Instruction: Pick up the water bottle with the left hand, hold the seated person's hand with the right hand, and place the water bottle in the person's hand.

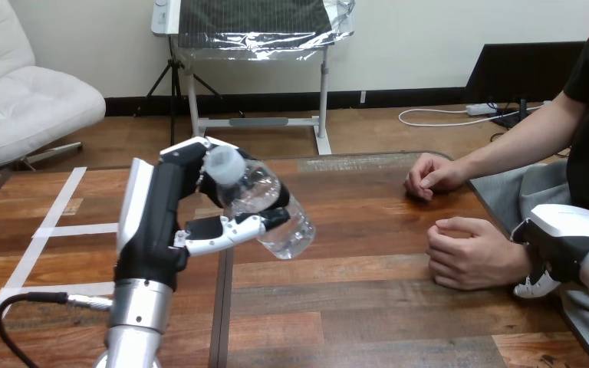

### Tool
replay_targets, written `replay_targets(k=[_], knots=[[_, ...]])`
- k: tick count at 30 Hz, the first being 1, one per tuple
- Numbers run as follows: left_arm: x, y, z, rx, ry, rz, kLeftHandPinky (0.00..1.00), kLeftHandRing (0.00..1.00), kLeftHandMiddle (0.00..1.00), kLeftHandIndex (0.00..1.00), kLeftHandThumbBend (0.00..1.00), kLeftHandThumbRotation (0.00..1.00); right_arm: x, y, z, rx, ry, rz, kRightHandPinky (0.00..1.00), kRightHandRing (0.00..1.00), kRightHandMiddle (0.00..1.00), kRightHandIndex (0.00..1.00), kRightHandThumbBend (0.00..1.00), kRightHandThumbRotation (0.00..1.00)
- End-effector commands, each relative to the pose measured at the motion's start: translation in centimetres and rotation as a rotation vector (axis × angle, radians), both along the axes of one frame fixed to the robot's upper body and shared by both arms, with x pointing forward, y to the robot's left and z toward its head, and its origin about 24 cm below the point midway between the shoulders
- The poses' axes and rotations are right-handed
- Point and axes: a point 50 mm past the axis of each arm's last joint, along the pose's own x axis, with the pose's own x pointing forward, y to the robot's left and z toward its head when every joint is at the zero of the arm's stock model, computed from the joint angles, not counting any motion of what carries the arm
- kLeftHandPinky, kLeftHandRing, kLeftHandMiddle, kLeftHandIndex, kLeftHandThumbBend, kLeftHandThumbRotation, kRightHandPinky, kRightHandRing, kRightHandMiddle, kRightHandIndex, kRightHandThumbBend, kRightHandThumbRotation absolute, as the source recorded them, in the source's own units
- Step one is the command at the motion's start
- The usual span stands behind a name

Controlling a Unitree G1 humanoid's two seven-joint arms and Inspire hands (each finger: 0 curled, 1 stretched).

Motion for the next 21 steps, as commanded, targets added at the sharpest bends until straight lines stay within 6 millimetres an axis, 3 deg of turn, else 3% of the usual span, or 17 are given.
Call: replay_targets(k=[1, 7, 21], knots=[[1.4, -1.7, 3.8, -0.019, -0.163, -0.054, 0.37, 0.38, 0.42, 0.48, 0.63, 0.0, 0.2, 2.2, -0.4, 0.095, -0.011, 0.053, 0.27, 0.36, 0.46, 0.47, 0.68, 0.0], [1.6, -2.3, 3.8, -0.013, -0.154, -0.062, 0.36, 0.38, 0.42, 0.48, 0.62, 0.0, 0.4, 2.3, 0.3, 0.088, -0.035, 0.071, 0.23, 0.32, 0.42, 0.42, 0.7, 0.0], [2.1, -3.9, 4.1, -0.027, -0.154, -0.106, 0.35, 0.37, 0.41, 0.47, 0.63, 0.0, 0.7, 2.9, 2.8, 0.106, -0.126, 0.141, 0.23, 0.3, 0.39, 0.39, 0.72, 0.0]])
